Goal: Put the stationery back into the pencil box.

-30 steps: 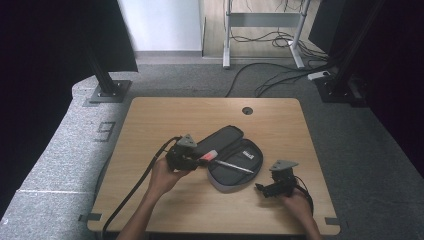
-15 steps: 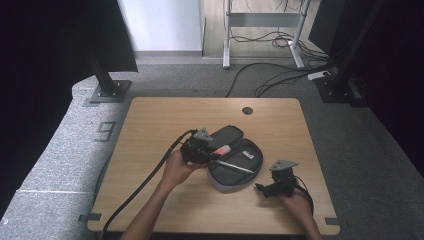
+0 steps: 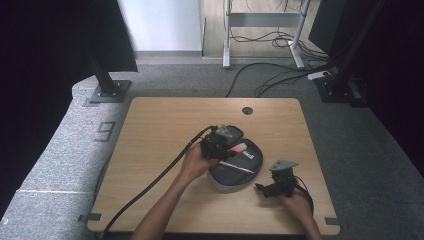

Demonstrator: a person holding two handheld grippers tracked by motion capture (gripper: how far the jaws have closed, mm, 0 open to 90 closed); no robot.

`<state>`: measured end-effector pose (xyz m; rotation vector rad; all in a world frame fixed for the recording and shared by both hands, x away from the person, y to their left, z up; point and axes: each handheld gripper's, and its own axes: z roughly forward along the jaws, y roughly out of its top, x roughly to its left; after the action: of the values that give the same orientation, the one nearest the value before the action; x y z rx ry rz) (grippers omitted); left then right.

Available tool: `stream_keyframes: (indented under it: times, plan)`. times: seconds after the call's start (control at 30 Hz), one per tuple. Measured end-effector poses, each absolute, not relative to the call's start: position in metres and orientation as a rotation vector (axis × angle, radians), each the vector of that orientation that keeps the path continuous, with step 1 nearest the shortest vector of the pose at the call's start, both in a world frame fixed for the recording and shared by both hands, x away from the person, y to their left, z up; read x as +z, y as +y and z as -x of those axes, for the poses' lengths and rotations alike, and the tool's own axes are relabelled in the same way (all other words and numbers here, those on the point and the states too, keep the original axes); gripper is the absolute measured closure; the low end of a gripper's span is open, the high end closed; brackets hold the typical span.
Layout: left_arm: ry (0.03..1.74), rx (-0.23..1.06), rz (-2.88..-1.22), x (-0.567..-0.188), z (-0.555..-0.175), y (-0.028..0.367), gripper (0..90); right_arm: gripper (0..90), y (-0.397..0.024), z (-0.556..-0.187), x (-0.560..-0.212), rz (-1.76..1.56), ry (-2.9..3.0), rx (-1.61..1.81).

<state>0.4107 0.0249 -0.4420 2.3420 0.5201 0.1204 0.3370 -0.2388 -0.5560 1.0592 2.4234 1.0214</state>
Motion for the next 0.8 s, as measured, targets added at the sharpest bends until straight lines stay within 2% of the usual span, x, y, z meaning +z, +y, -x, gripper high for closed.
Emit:
stream_keyframes:
  times: [0.8]
  plan:
    - [0.542, 0.140, -2.420, -0.494, -0.426, -0.009, 66.0, 0.0, -0.239, -0.337, -0.556, -1.062, 2.425, 1.023]
